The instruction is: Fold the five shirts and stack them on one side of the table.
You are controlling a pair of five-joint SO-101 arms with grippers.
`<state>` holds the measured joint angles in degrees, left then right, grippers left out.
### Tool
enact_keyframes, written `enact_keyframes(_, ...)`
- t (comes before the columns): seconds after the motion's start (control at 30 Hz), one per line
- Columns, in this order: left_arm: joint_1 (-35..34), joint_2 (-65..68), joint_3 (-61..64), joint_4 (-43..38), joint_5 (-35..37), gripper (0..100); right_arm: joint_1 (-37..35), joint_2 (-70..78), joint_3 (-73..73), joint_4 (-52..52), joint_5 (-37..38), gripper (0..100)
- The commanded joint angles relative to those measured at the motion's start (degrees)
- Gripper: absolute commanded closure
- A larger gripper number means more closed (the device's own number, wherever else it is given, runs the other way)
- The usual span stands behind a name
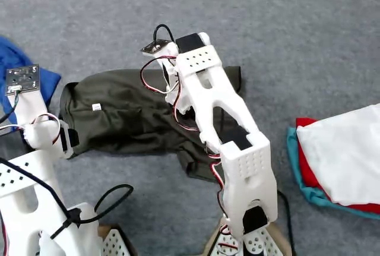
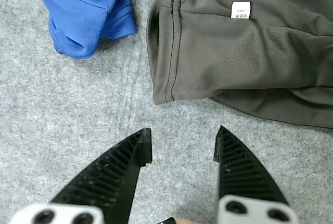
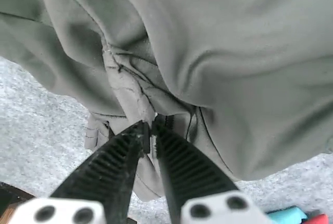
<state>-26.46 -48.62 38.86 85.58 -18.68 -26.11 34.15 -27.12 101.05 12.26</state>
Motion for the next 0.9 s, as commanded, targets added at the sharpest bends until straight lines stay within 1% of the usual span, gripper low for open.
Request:
enact_keyframes(0.0,-0.62,-1.36,-0.26,-0.18,-0.26,79,-1.01,-6.81,3.3,1.23,-0.53,98.9)
enact_keyframes(0.23,-0.62,-1.36,-0.26,-0.18,-0.26,79,-1.01,-15.08,15.96,1.05,-0.44,98.9)
enact_keyframes(0.33,-0.62,-1.36,-0.18,-0.18,-0.26,79,-2.07,-18.59,20.35,0.97,-0.44,98.9)
enact_keyframes(0.5,-0.62,-1.36,-0.18,-0.18,-0.26,79,-6.64,-23.69,26.95,0.97,-0.44,98.9)
enact_keyframes(0.63,-0.62,-1.36,-0.18,-0.18,-0.26,79,-9.01,-25.54,31.69,0.88,-1.58,98.8)
enact_keyframes(0.73,-0.79,-1.36,-0.18,-0.18,-0.26,79,-8.84,-26.07,36.0,0.88,-1.58,98.8)
enact_keyframes(0.87,-2.99,-1.36,-0.35,-0.26,-0.35,79,-8.92,-26.07,40.48,-0.88,-1.58,98.6)
